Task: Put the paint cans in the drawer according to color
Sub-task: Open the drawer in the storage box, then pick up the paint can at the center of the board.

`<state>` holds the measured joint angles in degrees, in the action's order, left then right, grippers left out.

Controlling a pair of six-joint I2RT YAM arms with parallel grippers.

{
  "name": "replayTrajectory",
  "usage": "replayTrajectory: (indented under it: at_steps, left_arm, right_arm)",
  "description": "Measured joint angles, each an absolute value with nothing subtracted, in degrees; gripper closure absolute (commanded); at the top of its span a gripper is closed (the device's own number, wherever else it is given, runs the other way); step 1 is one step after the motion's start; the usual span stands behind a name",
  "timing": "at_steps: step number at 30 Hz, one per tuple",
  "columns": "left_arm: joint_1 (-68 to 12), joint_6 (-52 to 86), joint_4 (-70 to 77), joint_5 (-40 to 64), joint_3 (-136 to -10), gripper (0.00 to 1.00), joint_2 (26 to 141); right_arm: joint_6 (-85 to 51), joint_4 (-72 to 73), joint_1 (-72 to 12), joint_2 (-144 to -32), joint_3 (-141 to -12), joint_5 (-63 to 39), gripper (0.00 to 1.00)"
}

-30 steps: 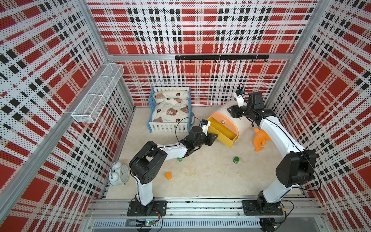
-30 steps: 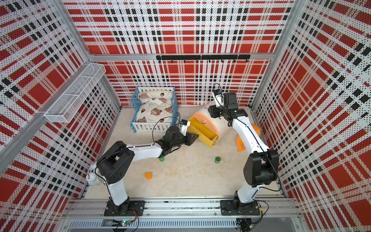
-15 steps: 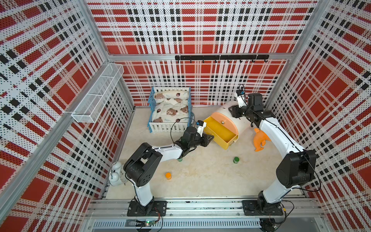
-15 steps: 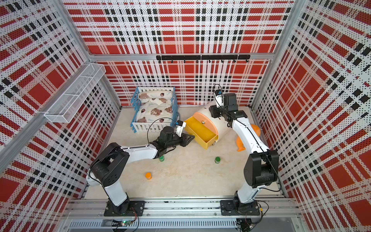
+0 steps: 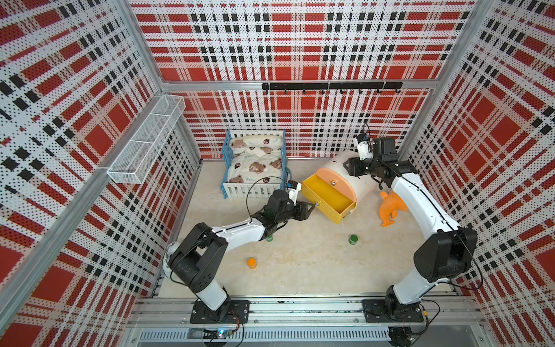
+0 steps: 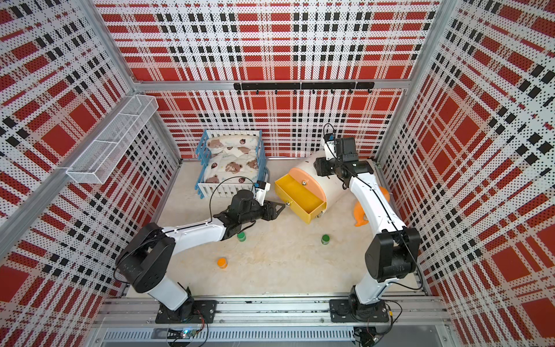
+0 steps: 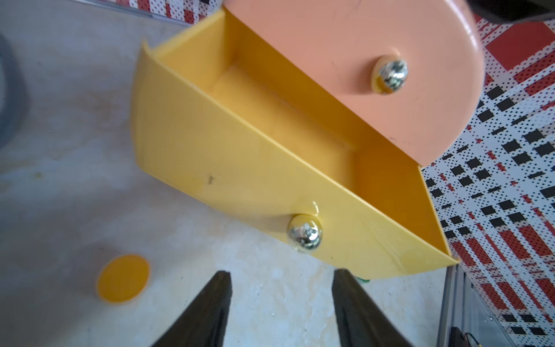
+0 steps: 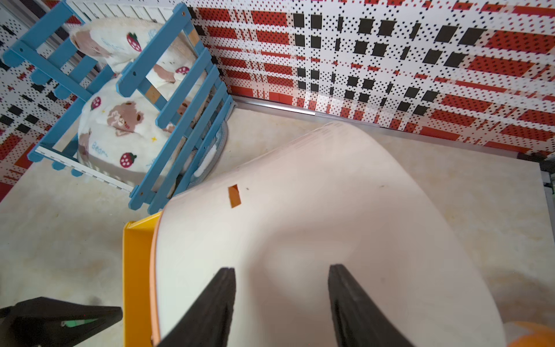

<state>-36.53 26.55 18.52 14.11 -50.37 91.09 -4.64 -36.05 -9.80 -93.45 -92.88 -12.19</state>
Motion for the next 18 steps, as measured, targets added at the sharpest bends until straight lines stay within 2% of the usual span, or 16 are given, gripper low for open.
replayTrajectory:
  at_steps: [9, 18]
  left_arm:
    - [-34.74, 24.88, 11.38, 5.19, -47.18, 0.41, 80.84]
    - [-34.87, 24.05, 9.65, -1.41, -44.31, 0.42, 82.50]
  right_arm:
    - [-8.80, -42.87, -14.68, -84.53, -92.95, -9.10, 0.48]
    - [-14.06, -45.30, -24.01, -77.01, -86.11, -4.23, 0.48]
